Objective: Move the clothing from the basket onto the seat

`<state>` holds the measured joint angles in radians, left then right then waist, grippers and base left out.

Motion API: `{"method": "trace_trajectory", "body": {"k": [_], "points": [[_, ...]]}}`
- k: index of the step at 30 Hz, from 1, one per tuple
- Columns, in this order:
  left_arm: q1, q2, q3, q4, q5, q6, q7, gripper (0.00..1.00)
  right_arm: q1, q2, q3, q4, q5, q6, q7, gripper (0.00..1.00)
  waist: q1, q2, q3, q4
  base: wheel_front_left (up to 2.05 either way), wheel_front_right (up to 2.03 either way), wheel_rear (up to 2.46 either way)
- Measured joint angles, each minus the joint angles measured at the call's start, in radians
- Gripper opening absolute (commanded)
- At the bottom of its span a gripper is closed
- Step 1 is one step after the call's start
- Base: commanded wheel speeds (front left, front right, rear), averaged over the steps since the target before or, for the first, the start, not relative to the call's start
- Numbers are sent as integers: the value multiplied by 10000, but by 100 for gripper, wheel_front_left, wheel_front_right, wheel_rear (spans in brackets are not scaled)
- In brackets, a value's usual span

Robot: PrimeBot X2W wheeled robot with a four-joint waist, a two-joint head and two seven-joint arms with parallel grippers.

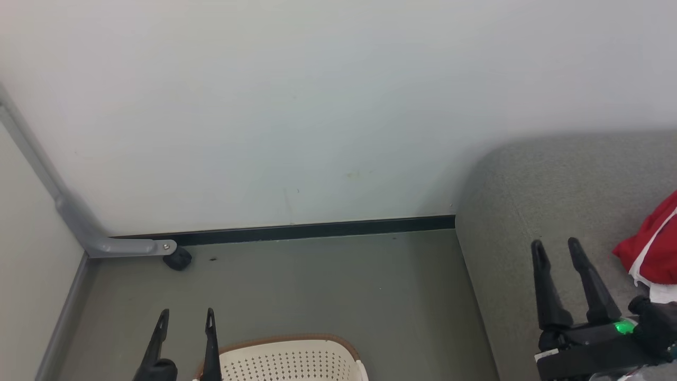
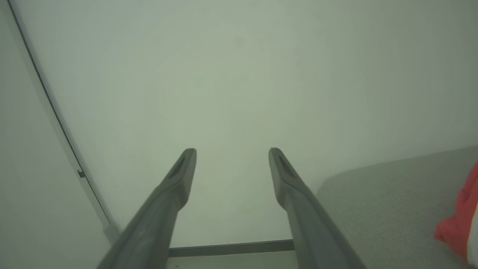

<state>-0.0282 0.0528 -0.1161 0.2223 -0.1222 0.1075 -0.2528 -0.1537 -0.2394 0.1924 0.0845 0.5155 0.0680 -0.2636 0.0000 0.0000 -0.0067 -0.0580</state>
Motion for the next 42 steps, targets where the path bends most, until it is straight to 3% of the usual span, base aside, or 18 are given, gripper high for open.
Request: {"method": "trace_trajectory", "body": {"k": [9,28,42], "points": [[337,-8,211,194,261,81,0,100,635,566,345,569,-330,-426,42,100,0,0,-49,184,0,0,0],[587,-38,458,334,238,159,0,100,1123,918,610,1118,-777,-424,71,100,0,0,-114,334,0,0,0],[589,-54,35,362,50,155,0,100,1120,995,391,1147,-849,-399,71,100,0,0,-80,218,0,0,0]]}}
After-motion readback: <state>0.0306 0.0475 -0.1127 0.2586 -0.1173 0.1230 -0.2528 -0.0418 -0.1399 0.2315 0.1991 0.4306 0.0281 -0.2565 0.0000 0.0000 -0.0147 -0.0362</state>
